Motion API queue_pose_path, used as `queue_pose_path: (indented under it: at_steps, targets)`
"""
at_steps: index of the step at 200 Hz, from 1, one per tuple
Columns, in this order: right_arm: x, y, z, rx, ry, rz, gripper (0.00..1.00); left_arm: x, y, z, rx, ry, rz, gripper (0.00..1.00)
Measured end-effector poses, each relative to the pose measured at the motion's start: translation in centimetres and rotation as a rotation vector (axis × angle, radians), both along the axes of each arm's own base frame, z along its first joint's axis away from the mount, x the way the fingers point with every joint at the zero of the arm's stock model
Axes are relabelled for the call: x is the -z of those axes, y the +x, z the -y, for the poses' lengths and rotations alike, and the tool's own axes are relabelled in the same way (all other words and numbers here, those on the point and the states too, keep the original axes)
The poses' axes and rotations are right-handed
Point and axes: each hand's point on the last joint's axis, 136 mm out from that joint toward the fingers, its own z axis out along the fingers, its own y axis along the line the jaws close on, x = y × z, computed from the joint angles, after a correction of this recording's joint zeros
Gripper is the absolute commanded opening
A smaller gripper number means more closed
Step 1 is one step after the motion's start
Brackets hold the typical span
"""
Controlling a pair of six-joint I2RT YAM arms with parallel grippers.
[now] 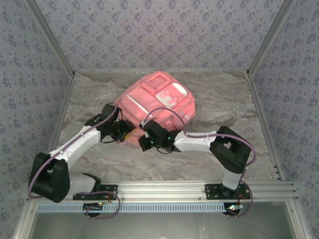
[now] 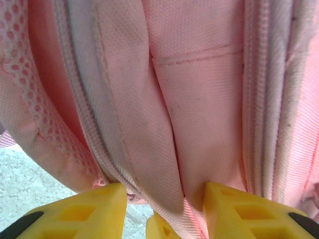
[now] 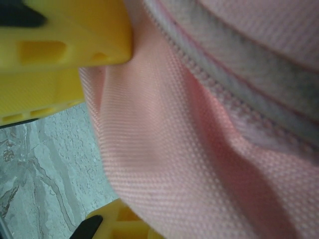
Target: Pack the student bag
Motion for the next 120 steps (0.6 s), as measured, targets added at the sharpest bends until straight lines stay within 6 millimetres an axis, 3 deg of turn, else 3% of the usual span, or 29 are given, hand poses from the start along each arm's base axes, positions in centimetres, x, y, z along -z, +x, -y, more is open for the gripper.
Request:
queue_pose_path:
  at_steps: [40,120]
  targets:
    - [0.5,0.0,-0.1,0.004,0.000,-0.012,0.00,0.4,0.1,-0.1,-0.005,0.020,-0.003,0.37]
    - [0.7,0.0,0.1,0.015,-0.009,-0.006,0.00,0.8,1.0,0.1,-0.014,0.047,-0.018,0.00]
